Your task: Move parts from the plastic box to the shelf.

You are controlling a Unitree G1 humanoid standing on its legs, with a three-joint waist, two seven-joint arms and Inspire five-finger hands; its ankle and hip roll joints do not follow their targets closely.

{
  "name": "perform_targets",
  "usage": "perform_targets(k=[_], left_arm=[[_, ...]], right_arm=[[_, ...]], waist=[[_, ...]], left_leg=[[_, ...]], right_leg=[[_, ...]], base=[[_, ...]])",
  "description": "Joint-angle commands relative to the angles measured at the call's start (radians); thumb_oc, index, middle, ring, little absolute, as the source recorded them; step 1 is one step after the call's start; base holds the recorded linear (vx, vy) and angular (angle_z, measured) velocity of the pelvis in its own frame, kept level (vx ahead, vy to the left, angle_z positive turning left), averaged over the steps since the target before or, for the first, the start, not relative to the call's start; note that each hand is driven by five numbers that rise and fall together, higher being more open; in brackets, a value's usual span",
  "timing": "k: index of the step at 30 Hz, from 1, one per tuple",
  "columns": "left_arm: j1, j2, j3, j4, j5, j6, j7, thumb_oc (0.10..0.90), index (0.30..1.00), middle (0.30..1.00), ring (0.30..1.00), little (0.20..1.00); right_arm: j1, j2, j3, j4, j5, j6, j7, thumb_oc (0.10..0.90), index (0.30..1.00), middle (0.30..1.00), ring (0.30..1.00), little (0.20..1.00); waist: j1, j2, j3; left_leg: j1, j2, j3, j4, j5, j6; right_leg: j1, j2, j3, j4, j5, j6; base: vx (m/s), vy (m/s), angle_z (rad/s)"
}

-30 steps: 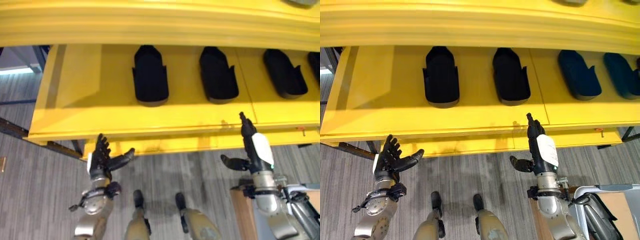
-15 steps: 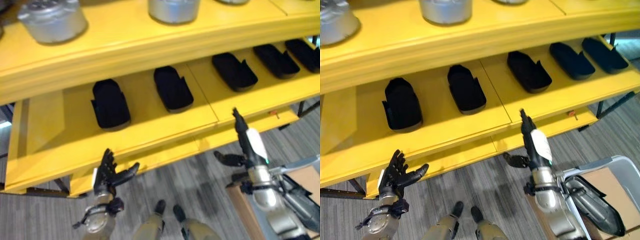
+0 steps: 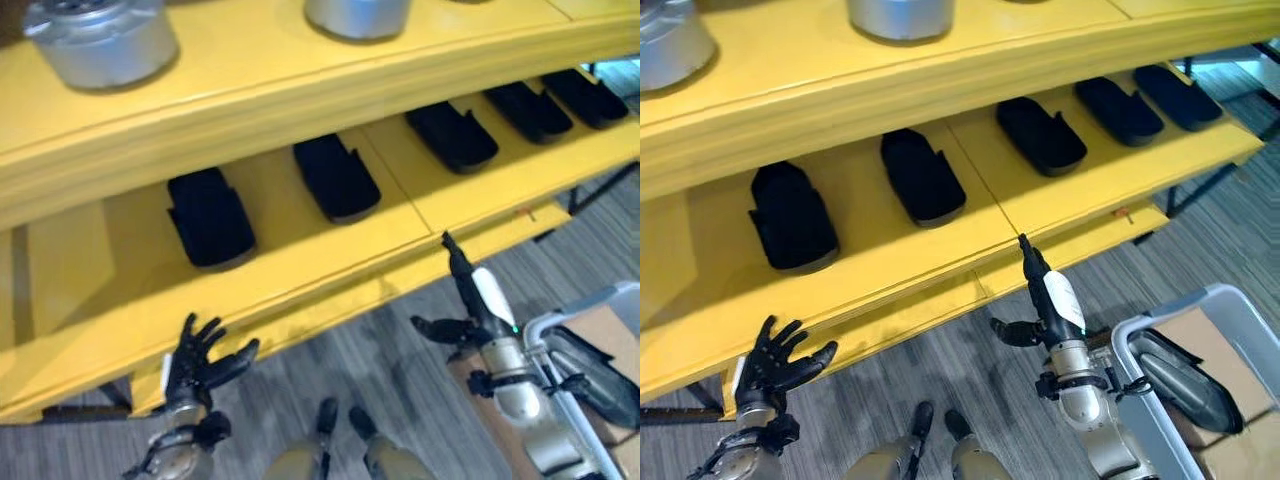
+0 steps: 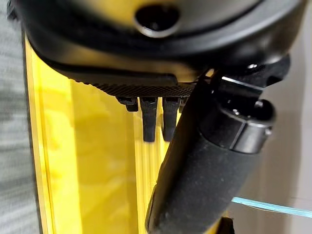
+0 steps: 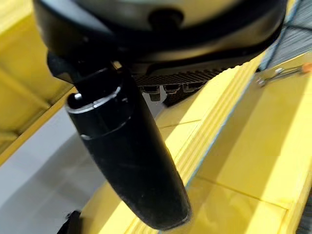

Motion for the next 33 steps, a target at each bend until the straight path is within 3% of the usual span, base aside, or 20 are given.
perform_targets(k=[1, 3, 4, 6, 7, 9, 14, 15, 18, 19, 29, 33], left_arm=[[-0.251, 0.028, -0.074, -0.053, 0.058, -0.069, -0.086, 0.900, 1.000, 1.000, 1.000, 1.000], [-0.259, 0.037, -0.074, -0.054, 0.064, -0.067, -0.079, 0.900, 1.000, 1.000, 1.000, 1.000], [-0.262, 0.043, -0.066, -0.055, 0.063, -0.067, -0.073, 0.900, 1.000, 1.000, 1.000, 1.000], [-0.257, 0.053, -0.035, -0.063, 0.057, -0.067, -0.049, 0.900, 1.000, 1.000, 1.000, 1.000], [-0.243, 0.049, -0.019, -0.067, 0.056, -0.066, -0.041, 0.900, 1.000, 1.000, 1.000, 1.000], [-0.220, 0.036, -0.001, -0.073, 0.060, -0.062, -0.030, 0.900, 1.000, 1.000, 1.000, 1.000], [-0.218, 0.032, 0.022, -0.077, 0.049, -0.067, -0.024, 0.900, 1.000, 1.000, 1.000, 1.000], [-0.216, 0.034, 0.033, -0.077, 0.046, -0.069, -0.020, 0.900, 1.000, 1.000, 1.000, 1.000], [-0.216, 0.028, 0.050, -0.054, 0.049, -0.067, -0.017, 0.900, 1.000, 1.000, 1.000, 1.000], [-0.208, -0.004, 0.043, -0.050, 0.039, -0.059, -0.018, 0.900, 1.000, 1.000, 1.000, 1.000], [-0.188, -0.036, -0.009, -0.040, 0.029, -0.040, -0.065, 0.900, 1.000, 1.000, 1.000, 1.000], [-0.180, -0.054, -0.020, -0.041, 0.023, -0.035, -0.070, 0.900, 1.000, 1.000, 1.000, 1.000]], right_arm=[[-0.083, -0.013, -0.037, -0.044, 0.004, -0.060, -0.035, 0.900, 1.000, 1.000, 1.000, 1.000], [-0.089, -0.010, -0.033, -0.053, -0.002, -0.060, -0.036, 0.900, 1.000, 1.000, 1.000, 1.000], [-0.096, -0.008, -0.024, -0.055, -0.003, -0.058, -0.035, 0.900, 1.000, 1.000, 1.000, 1.000], [-0.110, -0.001, -0.011, -0.062, -0.007, -0.054, -0.036, 0.900, 1.000, 1.000, 1.000, 1.000], [-0.112, 0.003, -0.005, -0.060, -0.012, -0.052, -0.032, 0.900, 1.000, 1.000, 1.000, 1.000], [-0.139, 0.010, 0.014, -0.050, -0.022, -0.046, -0.024, 0.900, 1.000, 1.000, 1.000, 1.000], [-0.189, -0.001, 0.013, -0.050, -0.036, -0.041, -0.017, 0.900, 1.000, 1.000, 1.000, 1.000], [-0.208, -0.004, 0.013, -0.049, -0.035, -0.041, -0.017, 0.900, 1.000, 1.000, 1.000, 1.000], [-0.200, -0.009, 0.001, -0.042, -0.032, -0.036, -0.009, 0.900, 1.000, 1.000, 1.000, 1.000], [-0.173, -0.020, -0.021, -0.065, -0.032, -0.037, 0.004, 0.900, 1.000, 1.000, 1.000, 1.000], [-0.078, -0.061, -0.072, -0.099, -0.011, -0.057, 0.002, 0.900, 1.000, 1.000, 1.000, 1.000], [-0.033, -0.078, -0.103, -0.118, -0.017, -0.062, -0.005, 0.900, 1.000, 1.000, 1.000, 1.000]], waist=[[-0.088, -0.003, -0.077], [-0.093, 0.000, -0.068], [-0.084, -0.001, -0.059], [-0.047, 0.010, -0.044], [-0.048, 0.018, -0.040], [-0.043, 0.025, -0.037], [-0.051, 0.040, -0.022], [-0.044, 0.043, -0.006], [-0.030, 0.016, -0.021], [-0.040, 0.017, -0.061], [-0.083, 0.070, -0.091], [-0.099, 0.089, -0.089]], left_leg=[[0.037, 0.003, 0.002, 0.035, -0.073, 0.009], [0.036, 0.017, 0.037, 0.045, -0.086, 0.015], [0.038, 0.032, 0.067, 0.050, -0.099, 0.017], [0.052, 0.085, 0.142, 0.042, -0.105, 0.013], [0.066, 0.103, 0.163, 0.020, -0.097, 0.013], [0.088, 0.121, 0.199, -0.005, -0.089, 0.015], [0.107, 0.120, 0.215, -0.009, -0.102, 0.018], [0.127, 0.129, 0.236, 0.002, -0.118, 0.014], [0.147, 0.140, 0.286, -0.014, -0.118, -0.009], [0.157, 0.164, 0.284, -0.031, -0.105, -0.029], [0.197, 0.298, 0.256, 0.003, -0.087, -0.089], [0.201, 0.349, 0.265, 0.052, -0.031, -0.106]], right_leg=[[0.061, 0.069, -0.016, -0.190, 0.141, 0.025], [0.034, 0.070, -0.038, -0.153, 0.128, 0.037], [0.008, 0.060, -0.102, -0.115, 0.116, 0.044], [-0.029, -0.059, -0.411, -0.088, 0.065, 0.025], [-0.022, -0.104, -0.496, -0.099, 0.065, 0.019], [-0.028, -0.160, -0.541, -0.117, 0.108, 0.022], [-0.090, -0.225, -0.490, -0.177, 0.195, 0.057], [-0.096, -0.267, -0.537, -0.212, 0.212, 0.064], [-0.038, -0.310, -0.658, -0.260, 0.225, 0.078], [-0.019, -0.286, -0.632, -0.239, 0.212, 0.074], [0.033, -0.192, -0.616, -0.143, 0.067, 0.009], [0.052, -0.154, -0.613, -0.108, 0.024, -0.028]], base=[[0.00, 0.105, -0.55], [-0.02, 0.043, -0.54], [-0.04, 0.013, -0.35], [-0.06, -0.009, -0.71], [-0.07, -0.009, -1.01], [-0.07, -0.021, -1.10], [-0.04, -0.030, -0.51], [-0.02, -0.129, -0.73], [0.04, -0.283, -0.82], [0.09, -0.372, -0.90], [0.10, -0.300, -0.39], [0.09, -0.242, -0.09]])
